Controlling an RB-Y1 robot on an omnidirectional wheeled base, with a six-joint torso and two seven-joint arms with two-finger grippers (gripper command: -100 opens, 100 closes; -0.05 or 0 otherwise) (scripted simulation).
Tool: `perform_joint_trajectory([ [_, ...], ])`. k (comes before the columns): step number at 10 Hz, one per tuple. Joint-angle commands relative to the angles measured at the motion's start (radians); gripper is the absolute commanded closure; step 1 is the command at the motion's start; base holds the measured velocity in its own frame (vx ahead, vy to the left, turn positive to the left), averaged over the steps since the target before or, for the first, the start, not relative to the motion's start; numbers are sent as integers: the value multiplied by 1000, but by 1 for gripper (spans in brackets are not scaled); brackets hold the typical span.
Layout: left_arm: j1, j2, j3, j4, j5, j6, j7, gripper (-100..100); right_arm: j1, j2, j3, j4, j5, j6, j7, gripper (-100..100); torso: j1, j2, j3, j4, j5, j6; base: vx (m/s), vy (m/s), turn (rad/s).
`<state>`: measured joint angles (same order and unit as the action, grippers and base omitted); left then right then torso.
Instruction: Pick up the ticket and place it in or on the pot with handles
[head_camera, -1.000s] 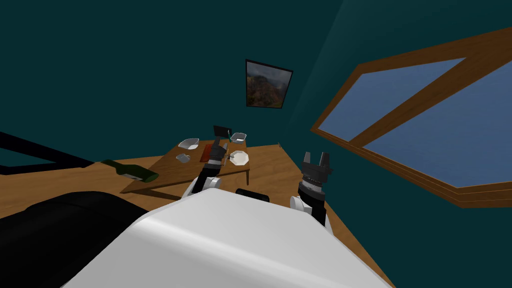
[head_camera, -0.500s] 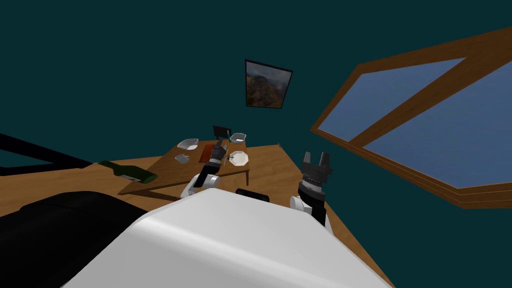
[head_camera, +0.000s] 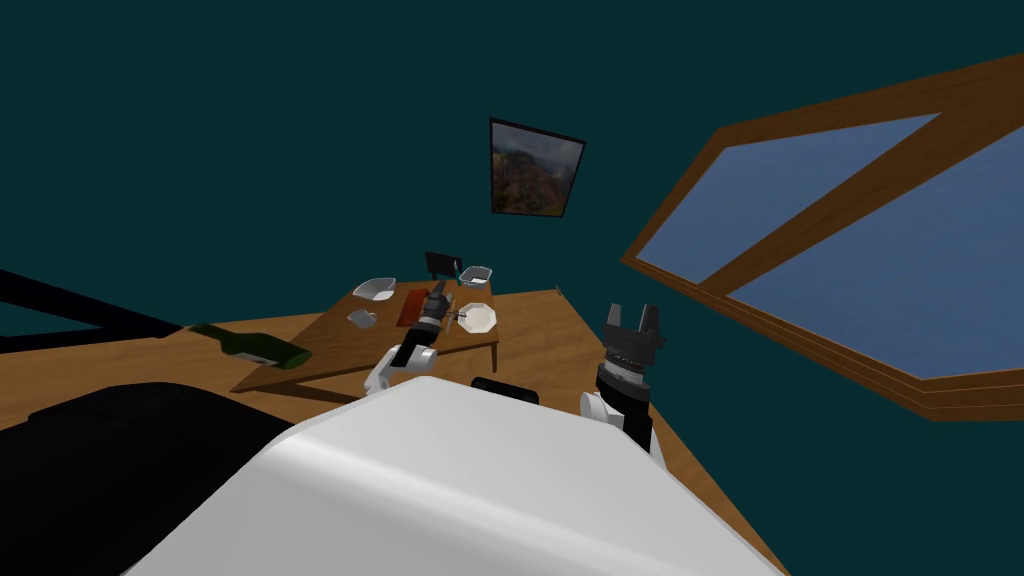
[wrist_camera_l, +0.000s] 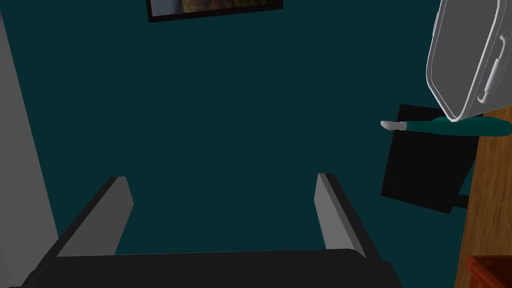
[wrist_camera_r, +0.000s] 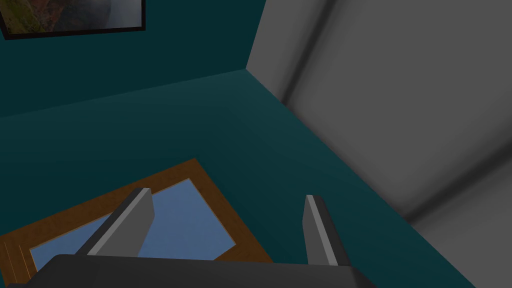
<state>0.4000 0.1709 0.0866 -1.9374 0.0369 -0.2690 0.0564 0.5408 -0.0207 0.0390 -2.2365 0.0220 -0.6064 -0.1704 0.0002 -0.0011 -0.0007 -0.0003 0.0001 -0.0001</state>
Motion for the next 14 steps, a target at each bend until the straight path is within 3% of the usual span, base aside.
perform_joint_trajectory([
  [1,-24,7,20,50,0,16,-2,-100,0,0,0,0,0,0,0,0,0,0,0,0,0,0,16,-1,-1],
  [8,-129,7,104,253,-4,94,-16,-100,0,0,0,0,0,0,0,0,0,0,0,0,0,0,16,-3,-2],
  [9,-129,7,104,265,-4,94,-16,-100,0,0,0,0,0,0,0,0,-1,0,0,0,0,0,10,-7,2],
  [14,-203,-14,161,411,-6,150,-25,-100,0,0,0,0,0,0,0,0,-1,0,0,0,0,0,12,-9,-3],
])
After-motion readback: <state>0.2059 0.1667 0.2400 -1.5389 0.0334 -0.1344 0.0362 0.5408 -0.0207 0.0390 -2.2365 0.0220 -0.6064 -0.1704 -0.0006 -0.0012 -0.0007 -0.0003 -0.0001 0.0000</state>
